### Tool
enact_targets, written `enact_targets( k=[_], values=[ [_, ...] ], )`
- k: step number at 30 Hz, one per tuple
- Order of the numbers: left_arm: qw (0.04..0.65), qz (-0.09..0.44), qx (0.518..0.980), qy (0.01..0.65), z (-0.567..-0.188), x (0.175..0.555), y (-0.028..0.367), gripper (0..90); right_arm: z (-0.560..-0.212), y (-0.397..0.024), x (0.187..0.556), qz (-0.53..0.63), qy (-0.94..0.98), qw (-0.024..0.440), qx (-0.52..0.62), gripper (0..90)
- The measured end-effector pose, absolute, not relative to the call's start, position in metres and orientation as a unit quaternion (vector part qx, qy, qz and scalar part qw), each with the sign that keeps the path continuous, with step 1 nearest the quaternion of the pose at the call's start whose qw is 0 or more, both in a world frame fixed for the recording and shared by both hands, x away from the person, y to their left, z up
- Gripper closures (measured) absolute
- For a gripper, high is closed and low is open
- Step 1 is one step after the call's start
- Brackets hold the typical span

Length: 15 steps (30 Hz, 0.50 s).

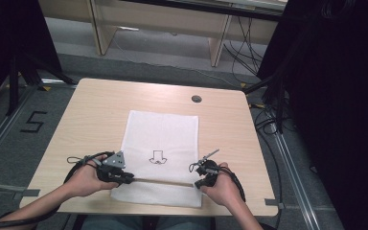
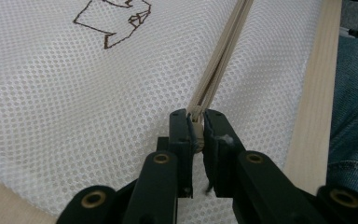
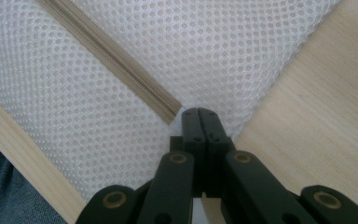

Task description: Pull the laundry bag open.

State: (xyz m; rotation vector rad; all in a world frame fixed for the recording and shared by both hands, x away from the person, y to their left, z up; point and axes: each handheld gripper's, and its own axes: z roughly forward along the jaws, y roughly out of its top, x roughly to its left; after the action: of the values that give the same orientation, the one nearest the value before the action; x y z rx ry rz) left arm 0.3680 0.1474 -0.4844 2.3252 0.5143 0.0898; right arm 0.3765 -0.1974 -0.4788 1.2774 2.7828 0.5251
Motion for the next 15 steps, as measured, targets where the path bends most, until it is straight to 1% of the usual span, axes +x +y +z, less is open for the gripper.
enact_targets(
  k=[2,4,7,9,11,13,15],
  values=[
    [0.367,0.038,0.909,0.195,-0.484,0.3678,0.1477,81.8,-0.4788,-0.1974,0.3765,0.169,0.896,0.018,0.411,90.0],
    [0.37,0.032,0.906,0.204,-0.4844,0.3659,0.1472,81.8,-0.4788,-0.1974,0.3763,0.169,0.896,0.018,0.411,90.0],
    [0.362,0.041,0.909,0.201,-0.4841,0.3647,0.1479,81.8,-0.4791,-0.1978,0.3767,0.171,0.897,0.017,0.408,90.0],
    [0.369,0.034,0.906,0.203,-0.485,0.3649,0.1489,81.8,-0.4792,-0.1979,0.3766,0.171,0.896,0.018,0.409,90.0],
    [0.362,0.042,0.91,0.196,-0.4844,0.3645,0.1504,81.8,-0.479,-0.1977,0.3761,0.171,0.895,0.016,0.412,90.0],
    [0.371,0.033,0.904,0.21,-0.4846,0.3641,0.1532,81.8,-0.479,-0.1976,0.3761,0.17,0.894,0.017,0.414,90.0],
    [0.374,0.033,0.902,0.211,-0.4843,0.3636,0.1545,81.8,-0.479,-0.1976,0.3761,0.171,0.894,0.016,0.414,90.0]
  ],
)
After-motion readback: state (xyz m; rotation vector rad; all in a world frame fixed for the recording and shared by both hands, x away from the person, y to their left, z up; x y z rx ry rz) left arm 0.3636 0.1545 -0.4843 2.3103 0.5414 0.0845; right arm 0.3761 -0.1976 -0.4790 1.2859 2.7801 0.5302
